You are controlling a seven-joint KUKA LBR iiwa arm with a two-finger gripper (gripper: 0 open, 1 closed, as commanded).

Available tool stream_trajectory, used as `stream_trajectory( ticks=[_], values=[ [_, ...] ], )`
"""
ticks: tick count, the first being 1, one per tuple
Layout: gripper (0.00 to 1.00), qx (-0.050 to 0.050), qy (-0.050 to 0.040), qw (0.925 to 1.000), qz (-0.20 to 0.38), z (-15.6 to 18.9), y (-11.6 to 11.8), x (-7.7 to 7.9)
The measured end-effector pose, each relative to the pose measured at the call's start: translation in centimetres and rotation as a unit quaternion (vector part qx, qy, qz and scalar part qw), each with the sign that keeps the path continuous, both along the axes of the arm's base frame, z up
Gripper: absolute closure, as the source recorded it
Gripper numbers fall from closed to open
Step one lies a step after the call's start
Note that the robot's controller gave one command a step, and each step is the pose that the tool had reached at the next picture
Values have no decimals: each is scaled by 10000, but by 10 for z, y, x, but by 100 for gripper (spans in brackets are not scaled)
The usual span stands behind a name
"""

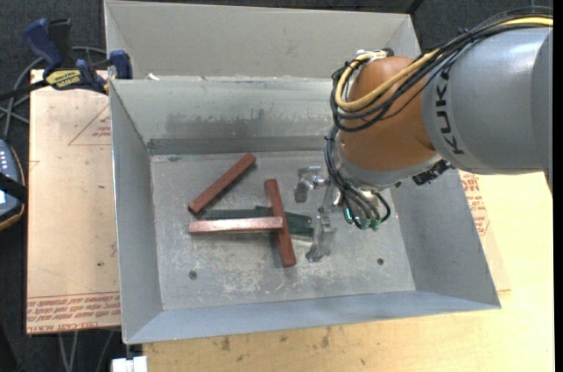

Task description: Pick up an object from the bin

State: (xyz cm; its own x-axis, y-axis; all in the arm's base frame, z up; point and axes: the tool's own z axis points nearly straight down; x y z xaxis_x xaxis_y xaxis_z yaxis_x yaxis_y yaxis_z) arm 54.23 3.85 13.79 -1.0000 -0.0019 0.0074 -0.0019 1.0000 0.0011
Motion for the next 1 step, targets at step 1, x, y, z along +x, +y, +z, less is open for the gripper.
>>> stream_trajectory(
  ticks=[1],
  values=[
    [0, 18, -32, 9996, -295, -70, 124, 14]
  ],
)
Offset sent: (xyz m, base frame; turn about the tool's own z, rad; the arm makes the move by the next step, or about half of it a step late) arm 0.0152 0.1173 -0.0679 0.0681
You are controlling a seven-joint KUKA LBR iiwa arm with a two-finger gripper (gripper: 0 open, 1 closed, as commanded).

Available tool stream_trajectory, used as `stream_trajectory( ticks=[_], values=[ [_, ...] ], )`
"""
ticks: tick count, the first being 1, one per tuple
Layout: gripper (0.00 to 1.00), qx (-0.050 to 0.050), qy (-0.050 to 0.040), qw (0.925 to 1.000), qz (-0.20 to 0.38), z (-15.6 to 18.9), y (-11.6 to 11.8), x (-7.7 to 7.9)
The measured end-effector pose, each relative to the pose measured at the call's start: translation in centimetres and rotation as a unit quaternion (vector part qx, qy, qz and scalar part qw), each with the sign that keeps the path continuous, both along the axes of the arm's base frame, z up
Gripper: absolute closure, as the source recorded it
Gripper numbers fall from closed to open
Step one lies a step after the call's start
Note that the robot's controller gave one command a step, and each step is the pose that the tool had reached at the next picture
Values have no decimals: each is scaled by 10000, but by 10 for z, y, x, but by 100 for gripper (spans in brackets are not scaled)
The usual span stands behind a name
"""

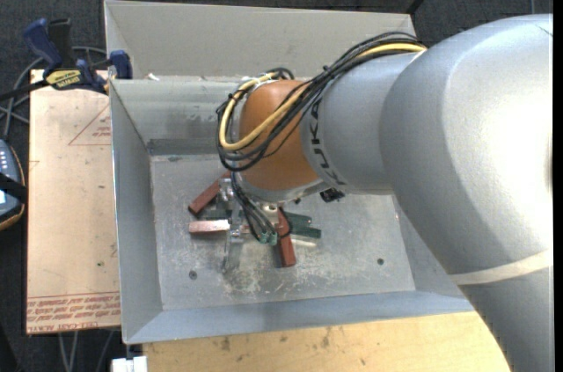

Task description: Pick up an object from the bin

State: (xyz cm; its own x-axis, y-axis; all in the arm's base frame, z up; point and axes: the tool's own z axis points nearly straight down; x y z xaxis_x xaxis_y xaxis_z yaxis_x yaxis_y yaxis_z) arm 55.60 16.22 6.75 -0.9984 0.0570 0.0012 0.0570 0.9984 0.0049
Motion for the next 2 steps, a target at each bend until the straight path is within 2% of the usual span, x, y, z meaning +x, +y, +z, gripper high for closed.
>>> stream_trajectory(
  ticks=[1, 2],
  values=[
    [0, -26, -25, 9998, -200, 34, -51, 4],
    [0, -19, -6, 9998, -206, 38, -47, -3]
  ],
)
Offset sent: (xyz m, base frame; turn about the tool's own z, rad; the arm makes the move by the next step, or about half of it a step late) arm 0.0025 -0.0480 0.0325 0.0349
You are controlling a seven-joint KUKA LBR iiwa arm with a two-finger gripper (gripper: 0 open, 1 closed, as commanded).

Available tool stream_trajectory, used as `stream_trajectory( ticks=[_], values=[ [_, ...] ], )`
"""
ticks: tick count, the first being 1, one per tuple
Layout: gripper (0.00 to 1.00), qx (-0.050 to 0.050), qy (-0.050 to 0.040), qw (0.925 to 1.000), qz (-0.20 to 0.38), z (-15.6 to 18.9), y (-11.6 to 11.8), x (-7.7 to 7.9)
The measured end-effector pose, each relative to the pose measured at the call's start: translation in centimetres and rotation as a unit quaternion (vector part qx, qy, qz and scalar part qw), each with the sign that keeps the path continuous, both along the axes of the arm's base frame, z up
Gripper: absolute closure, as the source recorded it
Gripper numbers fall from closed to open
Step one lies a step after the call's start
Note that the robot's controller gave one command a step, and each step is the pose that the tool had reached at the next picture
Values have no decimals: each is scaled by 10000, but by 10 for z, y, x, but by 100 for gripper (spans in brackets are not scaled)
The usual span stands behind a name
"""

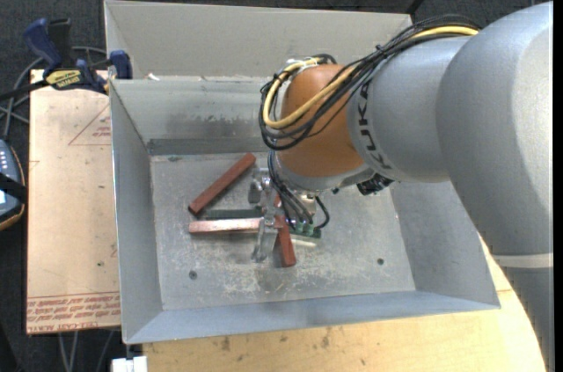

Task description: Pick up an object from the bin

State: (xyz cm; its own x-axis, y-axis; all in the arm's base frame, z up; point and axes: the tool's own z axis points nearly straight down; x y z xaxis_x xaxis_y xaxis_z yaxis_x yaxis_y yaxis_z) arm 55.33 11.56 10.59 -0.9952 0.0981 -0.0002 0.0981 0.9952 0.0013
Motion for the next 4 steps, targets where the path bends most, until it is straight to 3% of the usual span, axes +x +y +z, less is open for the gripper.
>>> stream_trajectory(
  ticks=[1, 2, 3, 4],
  values=[
    [0, 5, -10, 9995, -315, -36, -7, -3],
    [0, 6, -12, 9995, -306, -36, -6, -2],
    [100, 6, -25, 9995, -308, -35, -6, -1],
    [100, 7, -30, 9996, -297, 18, -5, 0]
  ],
)
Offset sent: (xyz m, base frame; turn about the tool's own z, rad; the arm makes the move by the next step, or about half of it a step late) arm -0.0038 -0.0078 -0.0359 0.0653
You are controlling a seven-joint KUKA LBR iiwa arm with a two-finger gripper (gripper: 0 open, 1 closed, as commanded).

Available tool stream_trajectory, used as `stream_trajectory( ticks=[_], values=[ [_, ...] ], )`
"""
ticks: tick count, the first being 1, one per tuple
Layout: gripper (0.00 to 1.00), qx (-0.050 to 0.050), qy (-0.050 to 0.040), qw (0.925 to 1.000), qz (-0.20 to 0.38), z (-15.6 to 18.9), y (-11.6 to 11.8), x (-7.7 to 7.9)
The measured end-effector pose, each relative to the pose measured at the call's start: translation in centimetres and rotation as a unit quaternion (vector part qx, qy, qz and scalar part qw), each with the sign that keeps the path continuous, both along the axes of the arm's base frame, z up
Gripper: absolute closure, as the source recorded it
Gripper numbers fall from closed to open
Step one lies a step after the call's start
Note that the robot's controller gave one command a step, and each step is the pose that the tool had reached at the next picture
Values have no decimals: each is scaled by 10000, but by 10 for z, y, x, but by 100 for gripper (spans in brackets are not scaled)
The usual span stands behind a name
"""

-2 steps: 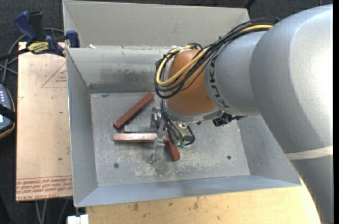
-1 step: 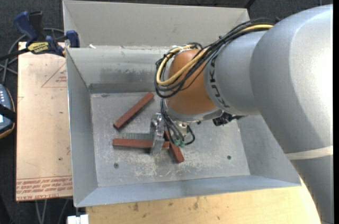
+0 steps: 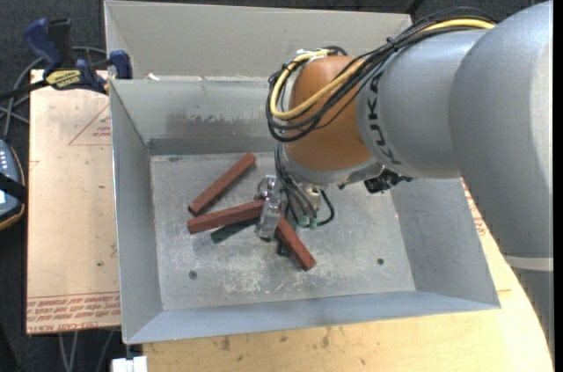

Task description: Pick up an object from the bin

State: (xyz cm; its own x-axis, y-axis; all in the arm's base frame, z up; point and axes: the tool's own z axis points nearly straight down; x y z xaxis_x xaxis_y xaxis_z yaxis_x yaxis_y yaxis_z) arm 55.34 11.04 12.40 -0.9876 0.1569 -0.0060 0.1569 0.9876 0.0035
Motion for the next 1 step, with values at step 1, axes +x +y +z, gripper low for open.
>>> stream_trajectory(
  ticks=[1],
  values=[
    [100, -3, 13, 10000, 11, 21, 1, 1]
  ],
)
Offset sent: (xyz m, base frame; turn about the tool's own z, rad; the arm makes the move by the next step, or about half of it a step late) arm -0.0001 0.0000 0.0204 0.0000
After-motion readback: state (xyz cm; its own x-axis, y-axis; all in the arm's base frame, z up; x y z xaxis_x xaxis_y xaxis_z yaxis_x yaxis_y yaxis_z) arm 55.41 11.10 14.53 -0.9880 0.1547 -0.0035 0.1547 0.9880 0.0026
